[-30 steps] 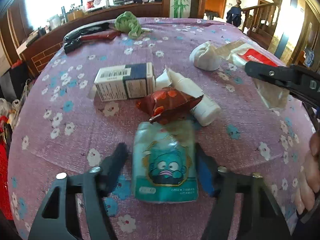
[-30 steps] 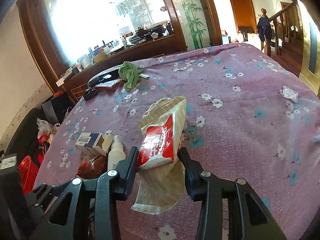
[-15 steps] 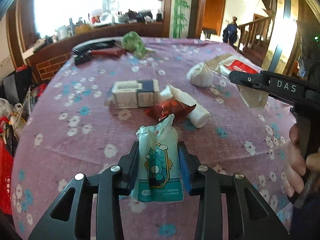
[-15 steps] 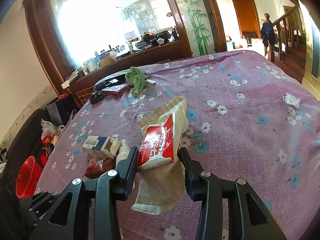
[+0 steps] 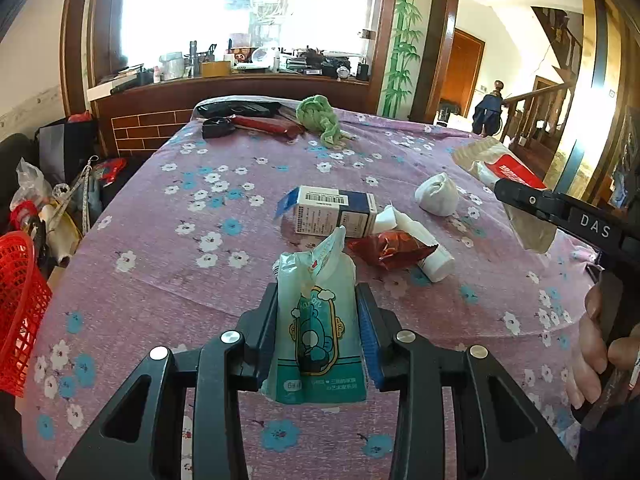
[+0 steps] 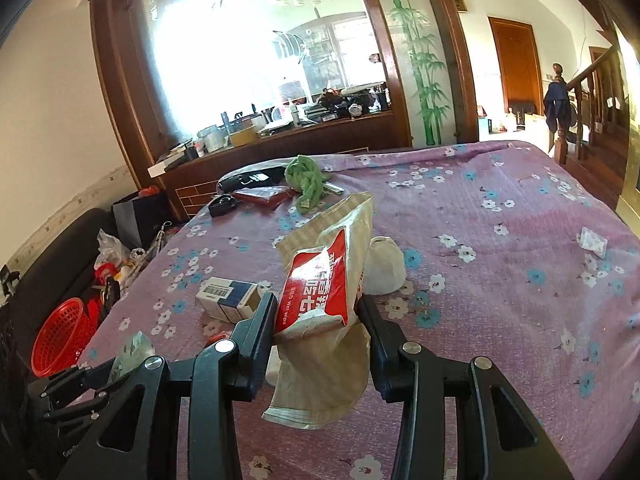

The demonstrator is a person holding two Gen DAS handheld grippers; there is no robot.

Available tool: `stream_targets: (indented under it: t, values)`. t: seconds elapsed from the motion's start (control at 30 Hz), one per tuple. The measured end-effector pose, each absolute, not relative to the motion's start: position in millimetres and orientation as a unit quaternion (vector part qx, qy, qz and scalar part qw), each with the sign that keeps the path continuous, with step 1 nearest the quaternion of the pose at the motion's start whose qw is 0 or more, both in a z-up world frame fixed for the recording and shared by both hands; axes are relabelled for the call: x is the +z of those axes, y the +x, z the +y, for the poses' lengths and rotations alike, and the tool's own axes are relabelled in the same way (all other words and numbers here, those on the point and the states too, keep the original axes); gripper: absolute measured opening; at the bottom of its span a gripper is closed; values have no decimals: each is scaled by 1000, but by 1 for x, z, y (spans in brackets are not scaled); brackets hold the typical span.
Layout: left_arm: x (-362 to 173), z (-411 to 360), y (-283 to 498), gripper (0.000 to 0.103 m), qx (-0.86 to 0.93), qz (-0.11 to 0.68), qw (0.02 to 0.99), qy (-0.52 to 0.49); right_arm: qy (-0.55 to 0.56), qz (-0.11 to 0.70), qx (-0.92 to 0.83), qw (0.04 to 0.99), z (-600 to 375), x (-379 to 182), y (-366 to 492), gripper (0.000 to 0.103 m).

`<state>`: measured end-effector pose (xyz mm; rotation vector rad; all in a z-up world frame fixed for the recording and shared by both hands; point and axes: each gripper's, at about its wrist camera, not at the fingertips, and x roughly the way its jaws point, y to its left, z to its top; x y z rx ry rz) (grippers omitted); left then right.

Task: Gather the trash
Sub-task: 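Grasp the blue cartoon wipes pack with the left gripper while the right grasps the white-and-red bag, then lift the wipes pack and white-and-red bag and carry them toward the red basket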

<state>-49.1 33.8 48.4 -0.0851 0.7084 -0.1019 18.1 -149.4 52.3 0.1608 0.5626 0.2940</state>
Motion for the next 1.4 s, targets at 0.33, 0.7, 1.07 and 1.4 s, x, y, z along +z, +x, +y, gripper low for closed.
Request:
stream_targets:
  t: [0.33, 0.7, 1.07, 1.4]
  values:
    - [55, 37, -56, 36, -40, 347, 936, -43, 72, 264, 163, 948, -145, 56, 12, 45]
    - [73, 48, -87, 36, -12, 327, 945, -20, 54, 257, 175, 949, -131, 59, -3, 45]
    - [72, 74, -103, 36, 10, 324, 946, -24, 55, 277, 233, 931, -92, 61, -52, 45]
    - [68, 108, -117, 36, 42, 324, 944, -39, 36, 293, 264, 918, -52, 57, -70, 45]
